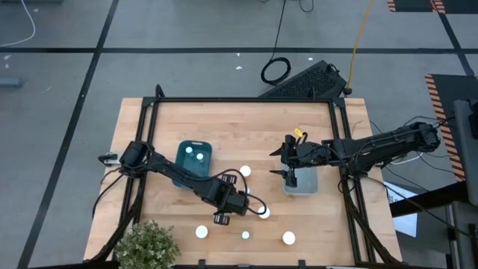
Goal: Pick and place medicine bottles into bin by pill shape (circle, oval)
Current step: Put the blue pill bottle into the blue bin
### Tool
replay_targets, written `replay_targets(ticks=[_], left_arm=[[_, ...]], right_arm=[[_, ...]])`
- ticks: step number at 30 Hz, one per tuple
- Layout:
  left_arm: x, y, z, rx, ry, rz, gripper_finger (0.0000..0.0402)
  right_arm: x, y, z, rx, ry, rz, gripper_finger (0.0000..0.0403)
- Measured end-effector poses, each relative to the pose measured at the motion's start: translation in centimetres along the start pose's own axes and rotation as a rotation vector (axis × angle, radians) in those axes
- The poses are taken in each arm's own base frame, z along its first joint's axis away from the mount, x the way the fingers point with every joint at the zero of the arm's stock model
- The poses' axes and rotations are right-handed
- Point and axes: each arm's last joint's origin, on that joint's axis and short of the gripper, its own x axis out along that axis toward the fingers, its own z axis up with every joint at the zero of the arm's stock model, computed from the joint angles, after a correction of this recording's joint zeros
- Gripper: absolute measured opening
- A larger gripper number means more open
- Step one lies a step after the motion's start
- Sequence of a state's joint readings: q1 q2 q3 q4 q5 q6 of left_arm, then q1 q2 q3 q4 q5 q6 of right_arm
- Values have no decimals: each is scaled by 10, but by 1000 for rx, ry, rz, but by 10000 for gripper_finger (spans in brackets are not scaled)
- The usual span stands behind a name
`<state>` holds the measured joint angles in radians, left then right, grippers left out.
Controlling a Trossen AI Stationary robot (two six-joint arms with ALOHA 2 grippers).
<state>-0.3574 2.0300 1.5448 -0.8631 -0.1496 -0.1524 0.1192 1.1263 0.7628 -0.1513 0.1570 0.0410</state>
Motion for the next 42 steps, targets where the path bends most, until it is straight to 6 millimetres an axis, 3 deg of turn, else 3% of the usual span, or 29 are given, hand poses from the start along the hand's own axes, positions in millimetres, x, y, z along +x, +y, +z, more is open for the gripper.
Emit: replay_targets(ticks=[10,26,42], left_arm=[[-13,11,-5,-16,31,12,130],[-85,38,-19,-2,-81,67,128],[-119,72,-48,-70,31,159,129]], right_arm=[[0,0,-1,-1,6,0,288],[0,0,-2,-3,17,-4,288],[0,0,-2,0,19,-4,288]])
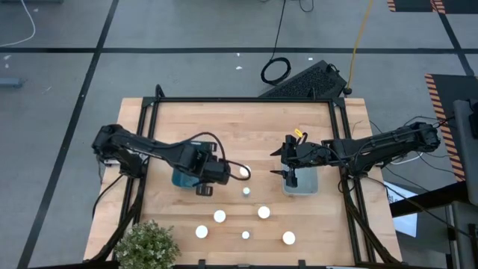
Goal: Pick and place medicine bottles into bin by pill shape (circle, oval)
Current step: Put the blue pill bottle into the blue bin
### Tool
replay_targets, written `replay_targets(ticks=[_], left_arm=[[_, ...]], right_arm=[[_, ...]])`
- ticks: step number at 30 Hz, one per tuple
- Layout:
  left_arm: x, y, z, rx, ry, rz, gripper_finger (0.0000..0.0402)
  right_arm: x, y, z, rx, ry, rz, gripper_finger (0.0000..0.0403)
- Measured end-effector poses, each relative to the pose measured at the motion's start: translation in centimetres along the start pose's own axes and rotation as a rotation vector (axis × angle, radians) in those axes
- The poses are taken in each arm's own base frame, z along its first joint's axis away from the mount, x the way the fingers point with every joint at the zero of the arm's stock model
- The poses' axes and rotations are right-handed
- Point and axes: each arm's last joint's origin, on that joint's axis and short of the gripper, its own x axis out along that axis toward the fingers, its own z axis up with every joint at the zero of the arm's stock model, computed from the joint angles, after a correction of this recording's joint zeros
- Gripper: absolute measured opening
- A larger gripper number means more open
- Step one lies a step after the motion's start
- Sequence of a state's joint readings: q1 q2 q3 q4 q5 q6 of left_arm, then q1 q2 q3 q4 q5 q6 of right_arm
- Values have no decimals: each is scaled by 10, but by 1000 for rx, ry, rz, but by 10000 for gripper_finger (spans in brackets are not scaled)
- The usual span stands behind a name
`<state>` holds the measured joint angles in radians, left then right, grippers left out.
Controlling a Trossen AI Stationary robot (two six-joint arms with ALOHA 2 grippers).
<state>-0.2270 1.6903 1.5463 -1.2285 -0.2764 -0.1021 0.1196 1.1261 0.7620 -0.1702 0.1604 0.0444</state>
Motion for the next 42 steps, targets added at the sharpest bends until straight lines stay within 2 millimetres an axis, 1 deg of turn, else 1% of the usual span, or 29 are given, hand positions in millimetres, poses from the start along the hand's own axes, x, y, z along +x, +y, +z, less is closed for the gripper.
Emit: replay_targets(ticks=[5,9,13,18,21,25,29,33,42], left_arm=[[-6,8,-7,-33,21,29,129],[-6,13,-21,-58,27,34,129],[2,17,-43,-106,25,38,129],[14,22,-72,-208,-3,32,129],[24,22,-88,-238,10,34,129],[42,20,-103,-269,47,24,129],[56,18,-114,-297,87,21,129],[66,16,-116,-313,67,-3,129],[76,13,-122,-328,72,-6,129]], right_arm=[[0,0,0,2,0,1,288],[0,0,-1,17,6,3,288],[0,0,-2,20,18,2,288],[0,0,-2,19,23,2,288],[0,0,-2,19,22,0,288],[0,0,-2,20,17,0,288],[0,0,-2,20,16,0,288],[0,0,-2,20,16,-1,288],[0,0,-2,20,16,-1,288]])
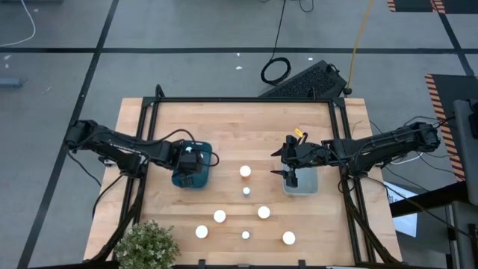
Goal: Pick and place medicine bottles into bin by pill shape (circle, oval)
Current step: Put the blue pill bottle into the blue bin
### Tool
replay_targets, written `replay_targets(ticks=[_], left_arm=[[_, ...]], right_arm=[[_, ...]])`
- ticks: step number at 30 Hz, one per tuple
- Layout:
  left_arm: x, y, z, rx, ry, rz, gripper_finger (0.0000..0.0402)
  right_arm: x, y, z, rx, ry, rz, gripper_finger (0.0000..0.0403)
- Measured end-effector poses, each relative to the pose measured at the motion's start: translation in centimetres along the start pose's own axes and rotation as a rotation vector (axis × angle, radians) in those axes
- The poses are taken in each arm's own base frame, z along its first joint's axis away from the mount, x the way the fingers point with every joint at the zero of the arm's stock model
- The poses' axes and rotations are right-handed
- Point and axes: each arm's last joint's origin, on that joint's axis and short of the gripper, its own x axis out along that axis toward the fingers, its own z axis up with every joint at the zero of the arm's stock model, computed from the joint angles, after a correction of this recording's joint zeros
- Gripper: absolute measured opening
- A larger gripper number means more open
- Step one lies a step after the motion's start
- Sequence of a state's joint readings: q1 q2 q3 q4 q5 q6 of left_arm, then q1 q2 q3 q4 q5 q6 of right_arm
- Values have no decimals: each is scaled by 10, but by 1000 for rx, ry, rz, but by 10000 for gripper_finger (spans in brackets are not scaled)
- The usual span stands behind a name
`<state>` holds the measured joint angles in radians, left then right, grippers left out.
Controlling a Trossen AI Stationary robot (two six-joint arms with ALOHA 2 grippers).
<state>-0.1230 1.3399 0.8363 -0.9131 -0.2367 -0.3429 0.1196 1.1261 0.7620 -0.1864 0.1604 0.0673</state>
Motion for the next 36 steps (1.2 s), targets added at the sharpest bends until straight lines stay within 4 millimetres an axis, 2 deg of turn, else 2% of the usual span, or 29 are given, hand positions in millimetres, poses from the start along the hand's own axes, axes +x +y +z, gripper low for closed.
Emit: replay_targets(ticks=[7,36], left_arm=[[10,3,-2,-25,-12,3,129],[11,8,-2,-39,7,0,129]], right_arm=[[0,0,0,0,0,0,288],[0,0,0,7,0,0,288]])
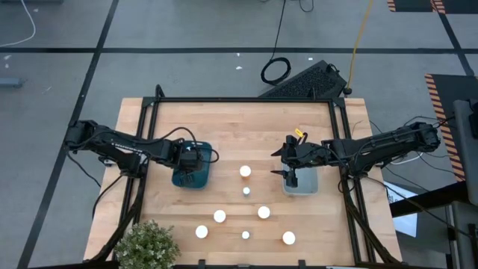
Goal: Pick and place medicine bottles into bin by pill shape (circle, oval)
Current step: Put the blue pill bottle into the blue bin
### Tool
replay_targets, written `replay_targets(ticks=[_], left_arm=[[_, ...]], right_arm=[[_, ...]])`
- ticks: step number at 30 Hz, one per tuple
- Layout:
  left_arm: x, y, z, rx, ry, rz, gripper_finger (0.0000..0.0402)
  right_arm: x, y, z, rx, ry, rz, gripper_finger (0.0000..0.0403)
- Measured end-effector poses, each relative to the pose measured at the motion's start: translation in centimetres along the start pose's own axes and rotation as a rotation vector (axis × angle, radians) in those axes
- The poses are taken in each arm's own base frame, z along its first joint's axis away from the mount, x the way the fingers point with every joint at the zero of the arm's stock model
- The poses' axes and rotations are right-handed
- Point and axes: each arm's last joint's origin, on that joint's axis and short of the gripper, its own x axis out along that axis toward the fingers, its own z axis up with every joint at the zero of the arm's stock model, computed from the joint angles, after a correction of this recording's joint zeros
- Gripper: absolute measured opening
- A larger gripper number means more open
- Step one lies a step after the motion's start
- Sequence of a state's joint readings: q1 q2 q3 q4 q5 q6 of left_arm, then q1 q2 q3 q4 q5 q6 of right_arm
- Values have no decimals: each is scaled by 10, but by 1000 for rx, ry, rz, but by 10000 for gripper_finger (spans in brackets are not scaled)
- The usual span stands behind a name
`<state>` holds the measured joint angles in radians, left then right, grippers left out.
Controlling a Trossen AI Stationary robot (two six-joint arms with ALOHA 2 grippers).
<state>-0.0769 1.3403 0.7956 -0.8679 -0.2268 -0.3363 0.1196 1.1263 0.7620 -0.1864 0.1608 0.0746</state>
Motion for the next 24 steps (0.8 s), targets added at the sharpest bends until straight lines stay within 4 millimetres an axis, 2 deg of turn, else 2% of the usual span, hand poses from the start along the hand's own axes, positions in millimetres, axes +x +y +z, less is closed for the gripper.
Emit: replay_targets(ticks=[6,16,24], left_arm=[[0,0,0,0,0,1,139],[0,1,0,0,-6,23,232],[-17,2,6,-3,23,26,243]], right_arm=[[0,0,0,0,0,0,288],[0,0,0,-1,0,0,288],[0,0,0,-3,0,0,288]])
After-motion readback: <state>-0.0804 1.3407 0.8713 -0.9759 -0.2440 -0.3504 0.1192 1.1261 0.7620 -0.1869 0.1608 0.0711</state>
